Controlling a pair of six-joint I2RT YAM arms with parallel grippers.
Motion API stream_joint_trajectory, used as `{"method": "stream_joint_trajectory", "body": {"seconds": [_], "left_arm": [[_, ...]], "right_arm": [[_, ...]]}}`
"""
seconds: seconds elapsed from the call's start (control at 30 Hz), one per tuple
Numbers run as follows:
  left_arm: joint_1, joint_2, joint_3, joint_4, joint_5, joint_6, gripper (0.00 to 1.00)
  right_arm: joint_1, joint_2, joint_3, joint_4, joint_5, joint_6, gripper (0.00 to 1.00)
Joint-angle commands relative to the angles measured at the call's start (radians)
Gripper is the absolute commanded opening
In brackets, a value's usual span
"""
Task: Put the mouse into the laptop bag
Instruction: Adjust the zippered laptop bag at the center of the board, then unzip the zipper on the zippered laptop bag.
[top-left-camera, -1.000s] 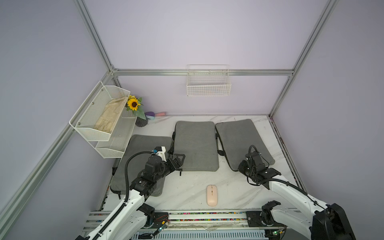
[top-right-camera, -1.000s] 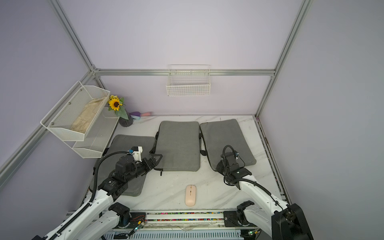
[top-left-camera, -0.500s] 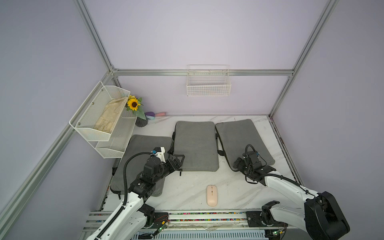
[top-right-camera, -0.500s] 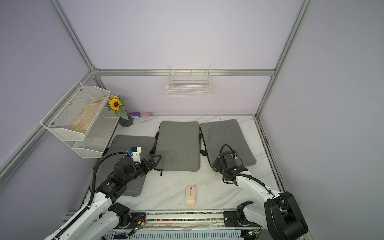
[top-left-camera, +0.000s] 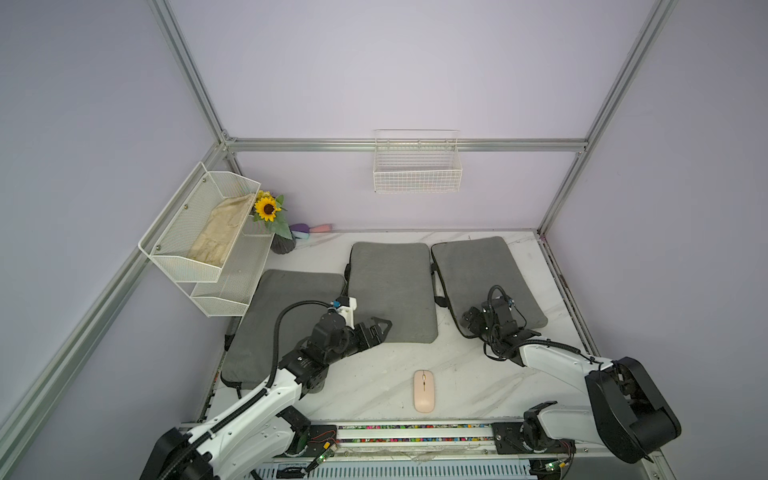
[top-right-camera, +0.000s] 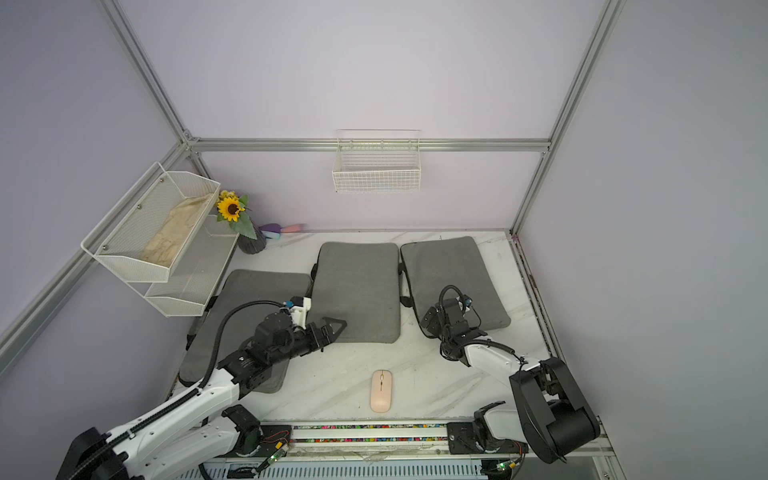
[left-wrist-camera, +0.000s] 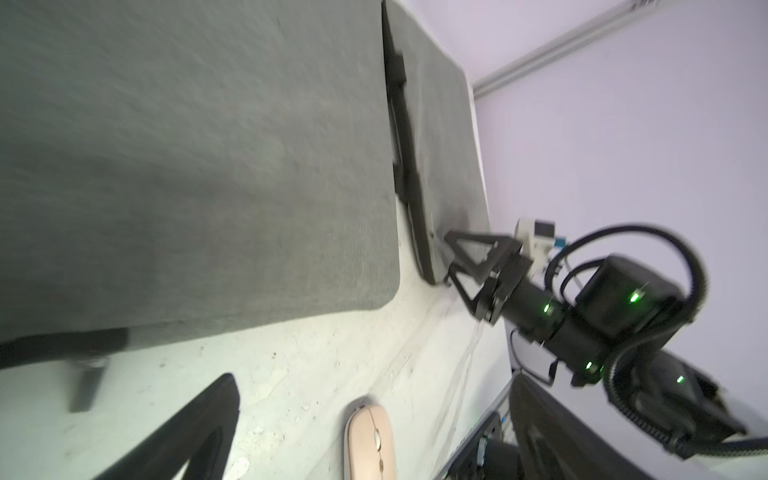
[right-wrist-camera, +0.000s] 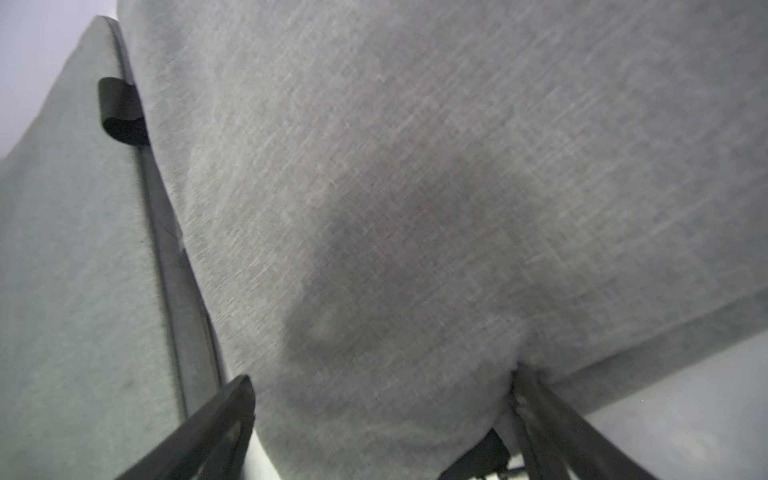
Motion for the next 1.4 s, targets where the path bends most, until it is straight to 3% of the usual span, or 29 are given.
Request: {"method": "stream_joint_trajectory", "body": {"seconds": [0.0, 0.13, 0.33, 0.53, 0.83, 1.07, 1.37], "left_arm": [[-0.092, 0.128, 0.153, 0.115, -0.055, 0.034, 1.0], [-0.14, 0.315, 0.266, 0.149, -0.073, 0.021, 0.99], [-0.149, 0.473, 0.369, 0.116, -0.077, 0.022, 0.96], [-0.149, 0.44, 0.363, 0.111, -0.101, 0.023, 0.97], [-0.15, 0.374, 0.322, 0.108, -0.104, 0.02, 0.97], [-0.15, 0.326, 0.295, 0.104, -0.132, 0.02, 0.97], [-0.15, 0.333, 0.285, 0.113, -0.124, 0.013, 0.97]], "right_arm": [[0.051, 0.086, 0.041, 0.076, -0.074, 0.008, 0.97], [0.082, 0.123, 0.1, 0.04, -0.048, 0.007, 0.97], [0.084, -0.034, 0.075, -0.072, 0.004, -0.022, 0.97], [0.087, -0.118, -0.015, -0.11, 0.009, -0.035, 0.97], [0.087, 0.041, -0.004, -0.005, -0.036, -0.059, 0.97], [0.124, 0.075, -0.01, 0.021, -0.071, -0.083, 0.95], [0.188, -0.034, -0.048, -0.042, -0.044, -0.052, 0.89]]}}
